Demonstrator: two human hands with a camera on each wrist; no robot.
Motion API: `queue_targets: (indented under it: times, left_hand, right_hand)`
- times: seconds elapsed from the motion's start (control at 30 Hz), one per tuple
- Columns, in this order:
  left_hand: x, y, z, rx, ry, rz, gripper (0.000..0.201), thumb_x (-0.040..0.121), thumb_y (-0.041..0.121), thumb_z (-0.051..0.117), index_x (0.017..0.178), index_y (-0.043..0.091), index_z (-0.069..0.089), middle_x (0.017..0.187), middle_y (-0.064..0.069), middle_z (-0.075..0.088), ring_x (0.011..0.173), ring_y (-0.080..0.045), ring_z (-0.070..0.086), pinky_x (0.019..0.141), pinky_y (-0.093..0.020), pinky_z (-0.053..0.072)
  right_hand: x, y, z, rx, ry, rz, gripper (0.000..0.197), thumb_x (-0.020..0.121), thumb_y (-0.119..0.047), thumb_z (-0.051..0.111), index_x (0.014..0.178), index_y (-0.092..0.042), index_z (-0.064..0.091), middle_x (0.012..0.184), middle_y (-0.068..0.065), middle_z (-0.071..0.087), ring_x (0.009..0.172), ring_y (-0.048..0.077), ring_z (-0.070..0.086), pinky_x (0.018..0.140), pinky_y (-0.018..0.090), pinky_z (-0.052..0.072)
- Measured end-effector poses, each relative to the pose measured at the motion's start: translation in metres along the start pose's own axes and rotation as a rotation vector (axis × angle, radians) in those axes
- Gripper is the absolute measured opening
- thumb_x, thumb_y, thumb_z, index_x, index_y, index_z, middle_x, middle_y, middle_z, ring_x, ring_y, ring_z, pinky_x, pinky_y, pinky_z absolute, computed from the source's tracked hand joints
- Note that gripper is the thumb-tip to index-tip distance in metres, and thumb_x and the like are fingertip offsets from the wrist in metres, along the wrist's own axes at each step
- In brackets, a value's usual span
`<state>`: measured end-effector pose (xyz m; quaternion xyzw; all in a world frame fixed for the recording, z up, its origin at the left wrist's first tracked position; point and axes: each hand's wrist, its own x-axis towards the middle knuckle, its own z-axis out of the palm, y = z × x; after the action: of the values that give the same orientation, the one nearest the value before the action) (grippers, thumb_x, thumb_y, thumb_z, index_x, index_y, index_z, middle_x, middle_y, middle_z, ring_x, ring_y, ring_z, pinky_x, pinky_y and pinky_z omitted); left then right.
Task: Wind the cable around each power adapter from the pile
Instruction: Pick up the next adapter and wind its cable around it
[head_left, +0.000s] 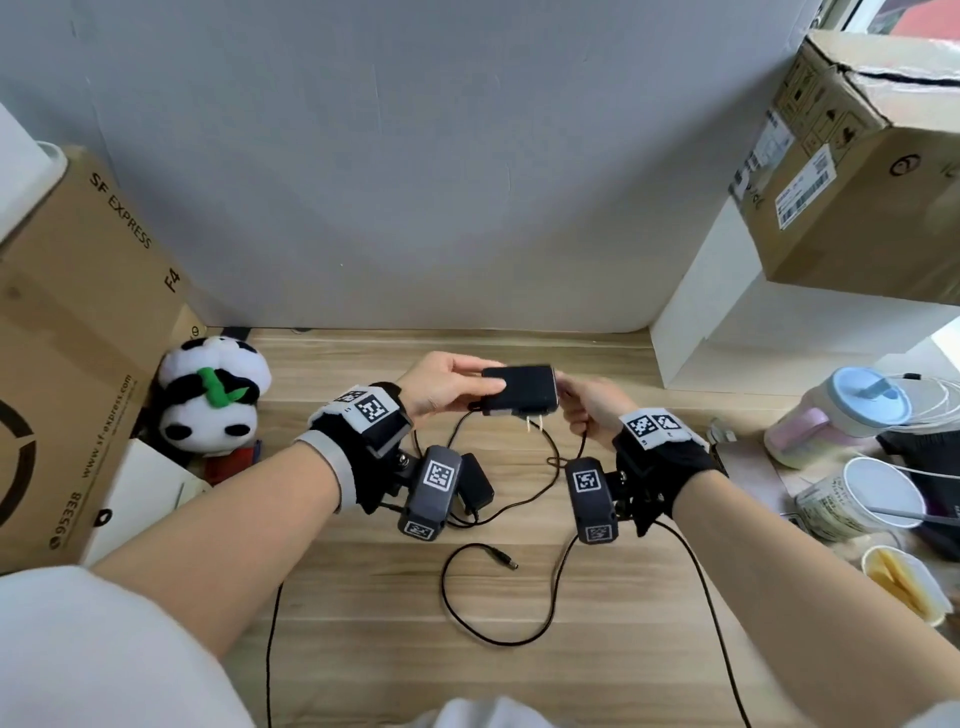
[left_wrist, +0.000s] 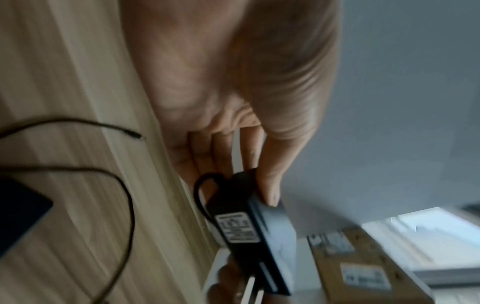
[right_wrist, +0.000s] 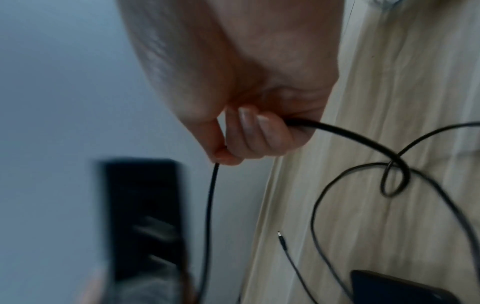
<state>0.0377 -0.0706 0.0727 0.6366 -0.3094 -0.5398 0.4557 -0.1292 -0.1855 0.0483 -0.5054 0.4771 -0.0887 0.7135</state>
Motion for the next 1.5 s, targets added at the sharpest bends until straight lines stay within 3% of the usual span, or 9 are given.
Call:
queue_targets:
  times: [0.1,0.27,0.5,0.77,0.97,1.1,1.2,1.33,1.5]
  left_hand:
    - [0.001,-0.003,0.001,0.246,0.009,-0.009,0.035,0.081,0.008,0.07,0.115,0.016,0.066,0.09,0.001,0.069,0.084,-0.01,0.063,0.076,-0.015,0.05]
    - [0.015,-0.014,0.001,0.39,0.273,-0.081,0.041,0.075,0.019,0.078,0.113,0.009,0.066,0.1,-0.007,0.066,0.083,-0.015,0.059,0.078,-0.024,0.049]
    - [0.013,-0.011,-0.01,-0.283,0.425,-0.203,0.018,0.081,0.009,0.071,0.094,0.001,0.063,0.089,-0.014,0.062,0.069,-0.018,0.058,0.062,-0.025,0.05]
    - [-0.005,-0.006,-0.009,-0.612,0.091,-0.193,0.014,0.09,0.018,0.058,0.096,0.006,0.061,0.076,-0.006,0.052,0.067,-0.014,0.044,0.071,-0.026,0.042]
    - [-0.008,0.003,-0.007,0.047,-0.206,-0.225,0.026,0.09,0.018,0.057,0.113,0.007,0.063,0.107,-0.013,0.061,0.093,-0.02,0.055,0.091,-0.034,0.044]
    - [-0.003,0.001,-0.004,0.291,-0.096,-0.225,0.027,0.091,0.02,0.06,0.114,0.007,0.064,0.093,-0.005,0.065,0.083,-0.014,0.059,0.077,-0.023,0.05]
    - [0.005,-0.006,-0.002,0.29,0.141,-0.162,0.027,0.09,0.015,0.061,0.114,0.001,0.064,0.092,-0.009,0.064,0.079,-0.018,0.061,0.077,-0.029,0.053]
    - [0.008,-0.006,-0.003,-0.127,0.373,-0.181,0.022,0.089,0.007,0.061,0.108,-0.004,0.061,0.096,-0.015,0.061,0.079,-0.022,0.061,0.066,-0.031,0.055]
    - [0.005,-0.008,-0.016,-0.535,0.387,-0.237,0.016,0.088,0.011,0.064,0.095,-0.001,0.057,0.086,-0.015,0.058,0.072,-0.023,0.058,0.074,-0.039,0.057]
  right_hand:
    - [0.0,-0.013,0.001,0.067,-0.035,-0.074,0.032,0.1,-0.026,0.041,0.07,-0.014,0.045,0.038,-0.012,0.029,0.03,0.003,0.023,0.033,0.014,0.016]
    - [-0.01,-0.02,0.018,-0.035,-0.166,-0.241,0.029,0.1,-0.018,0.038,0.073,-0.012,0.045,0.044,-0.009,0.029,0.035,0.004,0.023,0.035,0.015,0.016]
    - [-0.009,0.006,0.026,-0.2,-0.346,-0.224,0.032,0.101,-0.023,0.038,0.073,-0.013,0.051,0.045,-0.009,0.033,0.039,0.005,0.027,0.041,0.014,0.022]
    - [0.005,0.026,0.012,-0.202,-0.335,-0.087,0.038,0.098,-0.028,0.044,0.063,-0.012,0.046,0.042,-0.011,0.031,0.039,0.005,0.025,0.042,0.015,0.024]
    - [0.009,0.005,-0.001,-0.197,-0.142,-0.055,0.033,0.097,-0.026,0.047,0.066,-0.016,0.044,0.047,-0.009,0.033,0.048,0.009,0.022,0.045,0.018,0.019]
    - [0.002,-0.018,0.007,-0.17,-0.109,-0.176,0.032,0.098,-0.03,0.045,0.069,-0.016,0.045,0.046,-0.011,0.031,0.04,0.005,0.025,0.038,0.015,0.02]
    - [-0.007,-0.023,0.018,-0.203,-0.202,-0.249,0.031,0.1,-0.023,0.039,0.072,-0.014,0.047,0.05,-0.008,0.03,0.041,0.005,0.026,0.038,0.014,0.019]
    - [-0.013,-0.01,0.025,-0.26,-0.359,-0.242,0.031,0.101,-0.021,0.035,0.075,-0.014,0.049,0.05,-0.007,0.034,0.044,0.006,0.029,0.043,0.017,0.02]
    - [-0.006,0.016,0.023,-0.368,-0.471,-0.13,0.032,0.1,-0.025,0.038,0.076,-0.015,0.056,0.05,-0.007,0.039,0.047,0.009,0.035,0.048,0.017,0.031]
